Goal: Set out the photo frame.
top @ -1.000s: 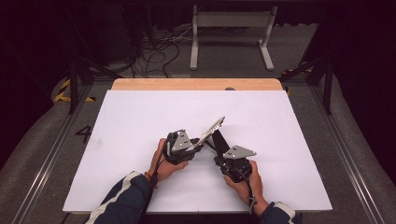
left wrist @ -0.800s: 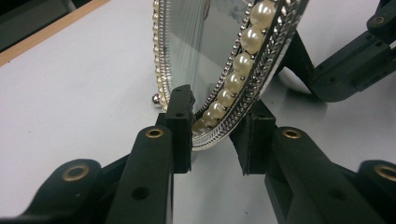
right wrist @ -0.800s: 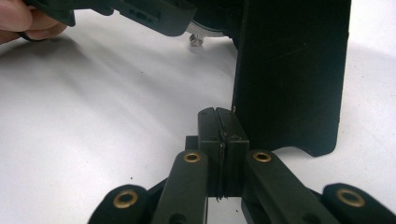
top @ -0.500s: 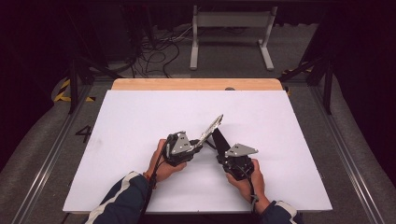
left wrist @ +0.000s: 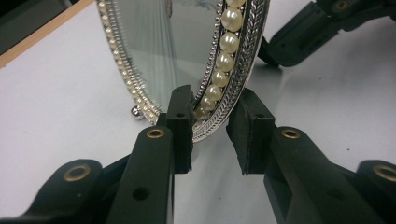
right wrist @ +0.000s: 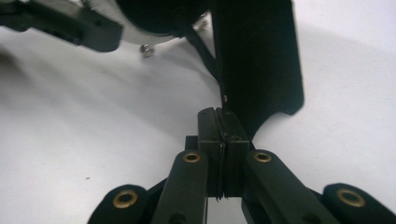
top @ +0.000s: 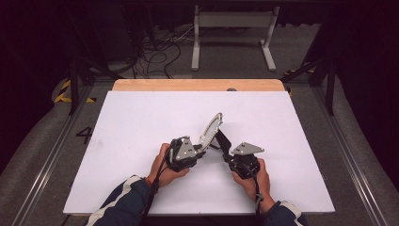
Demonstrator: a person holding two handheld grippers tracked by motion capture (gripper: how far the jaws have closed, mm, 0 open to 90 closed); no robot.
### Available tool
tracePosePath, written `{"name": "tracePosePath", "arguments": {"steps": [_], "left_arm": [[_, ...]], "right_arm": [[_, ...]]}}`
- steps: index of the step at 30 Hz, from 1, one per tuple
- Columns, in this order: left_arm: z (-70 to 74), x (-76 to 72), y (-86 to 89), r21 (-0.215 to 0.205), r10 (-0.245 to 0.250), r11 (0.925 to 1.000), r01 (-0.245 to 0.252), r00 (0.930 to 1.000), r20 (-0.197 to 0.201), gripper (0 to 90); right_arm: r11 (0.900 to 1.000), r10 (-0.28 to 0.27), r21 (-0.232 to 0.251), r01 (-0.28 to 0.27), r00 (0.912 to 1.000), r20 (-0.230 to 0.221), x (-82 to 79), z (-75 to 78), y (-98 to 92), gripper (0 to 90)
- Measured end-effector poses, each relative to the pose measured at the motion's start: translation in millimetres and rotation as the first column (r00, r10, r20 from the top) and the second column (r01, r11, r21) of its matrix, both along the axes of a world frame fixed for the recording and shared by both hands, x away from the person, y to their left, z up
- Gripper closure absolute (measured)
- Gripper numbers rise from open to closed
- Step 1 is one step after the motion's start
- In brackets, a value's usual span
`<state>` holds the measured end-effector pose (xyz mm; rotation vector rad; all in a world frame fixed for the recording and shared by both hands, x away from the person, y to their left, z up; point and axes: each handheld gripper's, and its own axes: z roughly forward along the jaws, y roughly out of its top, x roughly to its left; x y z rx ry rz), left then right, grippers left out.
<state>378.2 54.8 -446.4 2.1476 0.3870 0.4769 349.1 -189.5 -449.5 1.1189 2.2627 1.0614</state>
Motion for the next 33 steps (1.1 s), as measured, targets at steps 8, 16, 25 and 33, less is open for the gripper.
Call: {"name": "tracePosePath", "arguments": {"steps": [8,16,25,33], "left_arm": [[-0.5,-0.3,-0.7,-0.006,-0.005,1.0000,0.005,0.9999,-0.014,70.5],[2.1,-2.6,-2.2,0.000,-0.026,0.9997,0.026,0.9995,-0.021,73.5],[2.9,-3.4,-3.9,-0.010,-0.036,0.9993,0.035,0.9985,-0.041,75.3],[3.5,-3.5,-5.9,-0.008,-0.026,0.9996,0.025,0.9988,-0.042,74.9]], "right_arm": [[1.000,-0.010,0.001,0.010,0.9999,0.011,4.8,-0.4,-5.8,89.1],[0.999,-0.032,-0.003,0.032,0.9995,0.009,8.8,-1.2,-9.4,89.1],[0.998,-0.064,-0.011,0.064,0.9979,0.006,14.6,-3.0,-15.4,86.0],[0.997,-0.070,-0.021,0.070,0.9975,0.010,17.1,-2.8,-17.2,88.9]]}}
